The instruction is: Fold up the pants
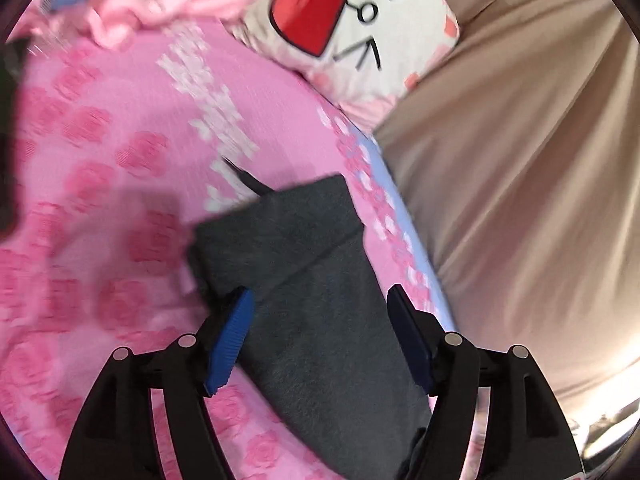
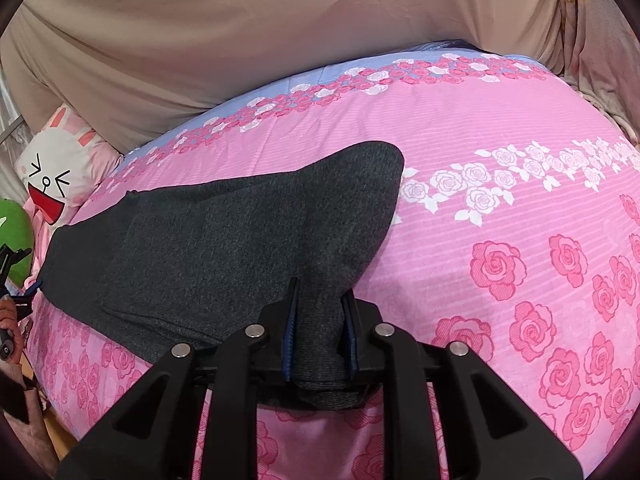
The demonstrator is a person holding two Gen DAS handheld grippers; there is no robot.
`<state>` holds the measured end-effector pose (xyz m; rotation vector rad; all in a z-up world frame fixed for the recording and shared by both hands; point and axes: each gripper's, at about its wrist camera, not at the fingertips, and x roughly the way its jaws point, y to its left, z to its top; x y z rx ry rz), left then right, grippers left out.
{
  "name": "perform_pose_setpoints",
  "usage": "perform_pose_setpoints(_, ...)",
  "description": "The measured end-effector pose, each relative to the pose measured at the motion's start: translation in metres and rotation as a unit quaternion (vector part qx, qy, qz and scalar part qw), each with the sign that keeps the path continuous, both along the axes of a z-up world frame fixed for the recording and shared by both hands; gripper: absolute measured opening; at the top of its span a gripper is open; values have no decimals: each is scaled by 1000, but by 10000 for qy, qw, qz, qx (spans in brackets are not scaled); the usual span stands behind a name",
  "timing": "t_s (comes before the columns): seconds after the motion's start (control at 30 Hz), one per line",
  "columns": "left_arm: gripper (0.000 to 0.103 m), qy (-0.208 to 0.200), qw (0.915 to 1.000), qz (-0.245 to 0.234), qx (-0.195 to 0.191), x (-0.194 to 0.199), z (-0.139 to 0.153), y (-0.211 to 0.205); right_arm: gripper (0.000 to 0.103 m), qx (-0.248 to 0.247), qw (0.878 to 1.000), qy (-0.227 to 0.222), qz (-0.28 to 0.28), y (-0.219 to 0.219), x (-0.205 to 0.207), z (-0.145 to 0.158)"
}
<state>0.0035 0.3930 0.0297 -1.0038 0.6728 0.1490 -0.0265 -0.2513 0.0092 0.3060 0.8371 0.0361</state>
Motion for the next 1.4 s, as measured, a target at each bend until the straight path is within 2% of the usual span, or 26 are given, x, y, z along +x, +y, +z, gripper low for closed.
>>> perform_pose_setpoints(0.1,67,245,9987,151,413,-10,2,1,20,-2,10000,7,4,0,0,0)
perform_pose_setpoints(0.13,68,267,9989,119,376,-9,-2,3,20,-5,10000,10,12,0,0,0)
perform_pose_setpoints(0.23,68,473,9987,-47,-169,7,-29,11,20,-26,10000,19,15,0,0,-1)
perform_pose_setpoints(0.4,68,293,9995,13,-130,27,-29,11,21,-34,10000,36,2,0,0,-1)
perform_pose_setpoints(0.43,64,269,9996,-17,-108,31,-29,10,21,-2,10000,41,3,0,0,-1)
perform_pose_setpoints(0.47,30,261,9996,-81,-60,36,-28,8,19,36,10000,35,17,-2,1,0)
perform_pose_setpoints(0.5,14,310,9994,-149,37,41,-26,6,15,64,10000,7,40,-2,1,1)
perform_pose_setpoints(0.67,12,-9,9993,-308,231,37,2,-12,11,117,9992,-309,211,-18,0,31)
perform_pose_setpoints(0.77,12,-240,9973,-565,402,30,26,-36,11,120,9987,-414,268,-37,-3,50)
perform_pose_setpoints(0.8,12,-287,9960,-674,517,27,34,-48,11,-13,9988,-429,236,-43,-6,55)
perform_pose_setpoints(0.87,12,-354,9937,-941,502,23,41,-69,11,-418,9979,-485,22,-58,-15,61)
perform_pose_setpoints(0.93,12,-389,9901,-1292,380,18,41,-93,11,-426,9978,-437,-275,-90,-31,62)
perform_pose_setpoints(1.03,12,-304,9843,-1689,419,11,32,-133,12,-464,9954,-344,-764,-137,-58,51)
perform_pose_setpoints(1.07,12,-260,9817,-1838,425,10,26,-149,13,-493,9938,-338,-942,-151,-67,46)
perform_pose_setpoints(1.1,12,-260,9802,-1911,438,8,22,-157,21,-597,9920,-300,-1072,-158,-71,42)
perform_pose_setpoints(1.17,12,-276,9803,-1879,550,5,17,-168,23,-981,9834,-342,-1485,-165,-85,42)
perform_pose_setpoints(1.2,12,-262,9816,-1767,676,5,18,-171,24,-1016,9832,-520,-1421,-159,-91,49)
perform_pose_setpoints(1.23,12,-250,9826,-1693,720,4,19,-171,30,-908,9866,-786,-1107,-145,-98,58)
perform_pose_setpoints(1.3,13,-229,9838,-1659,633,6,20,-170,45,-610,9926,-965,-408,-115,-98,65)
perform_pose_setpoints(1.4,13,-177,9850,-1589,644,9,20,-166,46,-323,9922,-727,959,-45,-76,49)
